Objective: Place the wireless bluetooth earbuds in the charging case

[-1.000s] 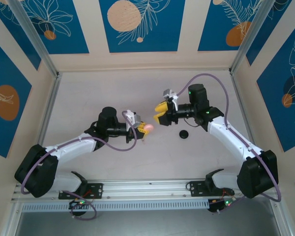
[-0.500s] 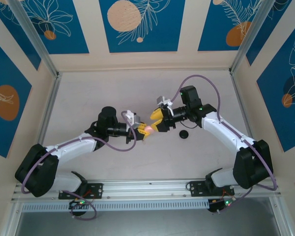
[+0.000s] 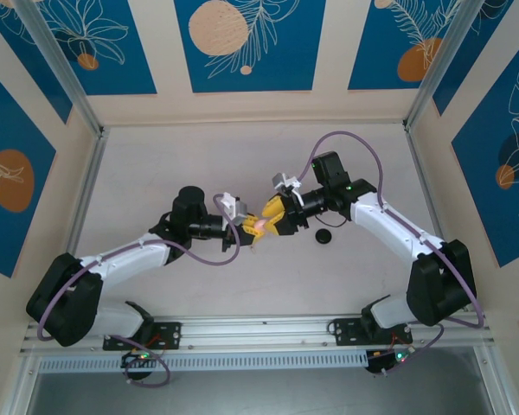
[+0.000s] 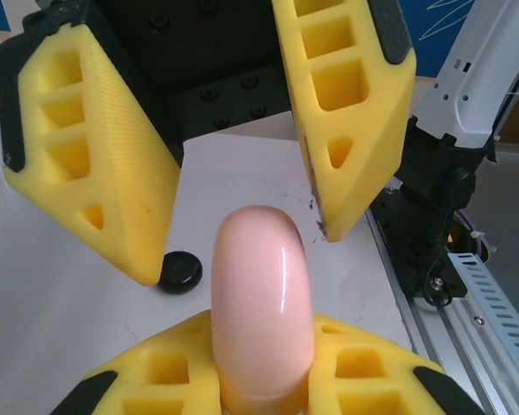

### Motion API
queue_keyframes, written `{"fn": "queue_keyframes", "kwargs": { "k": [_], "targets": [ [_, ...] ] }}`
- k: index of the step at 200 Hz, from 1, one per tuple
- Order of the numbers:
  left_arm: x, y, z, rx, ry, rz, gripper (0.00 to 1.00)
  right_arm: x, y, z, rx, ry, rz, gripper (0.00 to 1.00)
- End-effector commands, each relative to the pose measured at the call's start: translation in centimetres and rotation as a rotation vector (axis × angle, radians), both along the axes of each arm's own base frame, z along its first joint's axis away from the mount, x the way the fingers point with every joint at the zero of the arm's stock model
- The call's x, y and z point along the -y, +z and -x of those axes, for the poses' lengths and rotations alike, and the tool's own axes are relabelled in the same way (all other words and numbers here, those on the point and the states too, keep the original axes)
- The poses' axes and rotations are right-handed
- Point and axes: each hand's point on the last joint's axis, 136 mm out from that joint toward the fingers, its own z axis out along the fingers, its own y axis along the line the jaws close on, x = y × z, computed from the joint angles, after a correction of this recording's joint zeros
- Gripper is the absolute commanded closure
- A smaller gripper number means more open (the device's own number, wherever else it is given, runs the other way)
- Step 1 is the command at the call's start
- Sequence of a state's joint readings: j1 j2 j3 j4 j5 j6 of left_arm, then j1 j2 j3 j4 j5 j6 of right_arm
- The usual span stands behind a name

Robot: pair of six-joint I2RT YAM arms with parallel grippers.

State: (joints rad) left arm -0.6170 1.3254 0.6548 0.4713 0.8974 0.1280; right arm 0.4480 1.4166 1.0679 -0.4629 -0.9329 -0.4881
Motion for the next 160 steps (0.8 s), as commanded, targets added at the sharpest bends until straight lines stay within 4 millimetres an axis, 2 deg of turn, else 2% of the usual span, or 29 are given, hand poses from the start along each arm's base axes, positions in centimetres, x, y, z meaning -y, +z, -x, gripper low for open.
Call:
{"fn": "queue_keyframes", "kwargs": {
  "k": [1,53,62,82,114,160],
  "targets": [
    [0.1,1.8,-0.3,0.025,-0.005,0.03,0.82,-0.4,0.4,0.2,-0.012,0.034,-0.012,0.55],
    [0.2,2.2,-0.5,0.031,0.0,0.038,0.82,-0.5,0.4,0.2,-0.018,0.042,-0.007,0.58],
    [0.2,2.3,-0.5,0.03,0.002,0.038,0.82,-0.5,0.3,0.2,-0.018,0.043,-0.007,0.62],
    [0.2,2.4,-0.6,0.032,0.004,0.04,0.81,-0.5,0.6,0.3,-0.01,0.047,-0.013,0.78],
    [0.2,2.0,-0.7,0.024,0.015,0.04,0.63,-0.2,1.6,0.5,0.024,0.048,-0.052,0.83],
    [0.2,1.7,-0.7,0.006,0.015,0.051,0.61,0.4,2.2,0.6,0.06,0.04,-0.083,0.83]
  ]
}}
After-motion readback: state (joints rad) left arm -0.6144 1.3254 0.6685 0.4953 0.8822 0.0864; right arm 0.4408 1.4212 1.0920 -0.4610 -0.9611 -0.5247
